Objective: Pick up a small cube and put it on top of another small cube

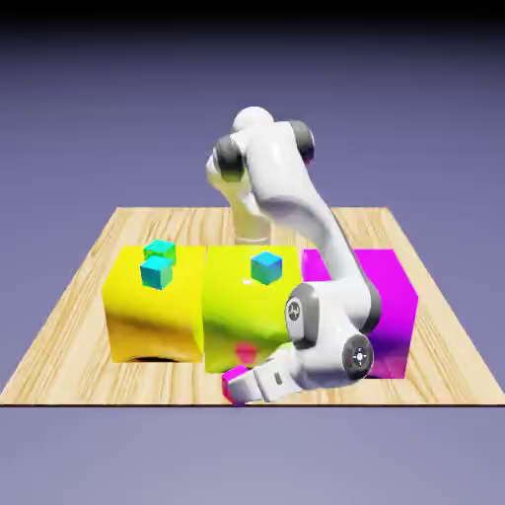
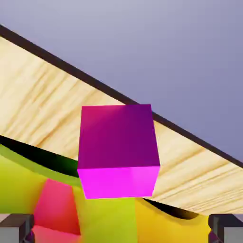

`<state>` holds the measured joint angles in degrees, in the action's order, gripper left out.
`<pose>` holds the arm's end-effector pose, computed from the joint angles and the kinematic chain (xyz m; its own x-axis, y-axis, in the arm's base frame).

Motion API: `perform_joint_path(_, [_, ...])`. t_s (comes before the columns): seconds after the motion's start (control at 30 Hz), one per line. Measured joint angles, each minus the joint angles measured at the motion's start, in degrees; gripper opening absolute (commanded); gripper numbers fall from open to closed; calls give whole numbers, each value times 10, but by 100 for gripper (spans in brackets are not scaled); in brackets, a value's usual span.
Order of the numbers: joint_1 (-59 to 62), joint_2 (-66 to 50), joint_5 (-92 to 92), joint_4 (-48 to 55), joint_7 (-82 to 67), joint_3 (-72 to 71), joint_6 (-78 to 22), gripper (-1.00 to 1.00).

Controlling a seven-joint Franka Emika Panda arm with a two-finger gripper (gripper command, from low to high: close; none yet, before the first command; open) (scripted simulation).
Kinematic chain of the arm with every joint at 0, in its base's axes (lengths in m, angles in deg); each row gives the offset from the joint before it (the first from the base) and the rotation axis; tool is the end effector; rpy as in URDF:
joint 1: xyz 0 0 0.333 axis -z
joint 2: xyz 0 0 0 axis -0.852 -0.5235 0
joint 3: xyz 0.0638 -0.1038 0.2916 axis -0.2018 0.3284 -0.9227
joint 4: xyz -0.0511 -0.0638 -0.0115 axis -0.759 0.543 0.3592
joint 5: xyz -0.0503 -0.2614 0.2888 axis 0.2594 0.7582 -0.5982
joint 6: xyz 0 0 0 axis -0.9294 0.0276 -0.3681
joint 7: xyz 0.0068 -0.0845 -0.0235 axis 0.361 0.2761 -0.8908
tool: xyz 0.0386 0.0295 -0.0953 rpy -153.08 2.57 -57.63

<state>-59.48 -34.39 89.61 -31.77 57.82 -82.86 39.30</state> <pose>0.6288 0.0624 0.1341 0.7426 -0.3074 -0.5950 0.1795 -0.7645 0.6191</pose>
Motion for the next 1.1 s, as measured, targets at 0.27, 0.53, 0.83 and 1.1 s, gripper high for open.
perform_joint_path(0.27, [33, -21, 24, -65, 23, -4, 32, 0])
perform_joint_path(0.53, [2, -38, 15, 30, -4, -6, -39, -100])
perform_joint_path(0.83, [114, 106, 39, -58, -71, -11, -61, -100])
perform_joint_path(1.1, [241, 272, 33, -179, -116, -1, -83, -100])
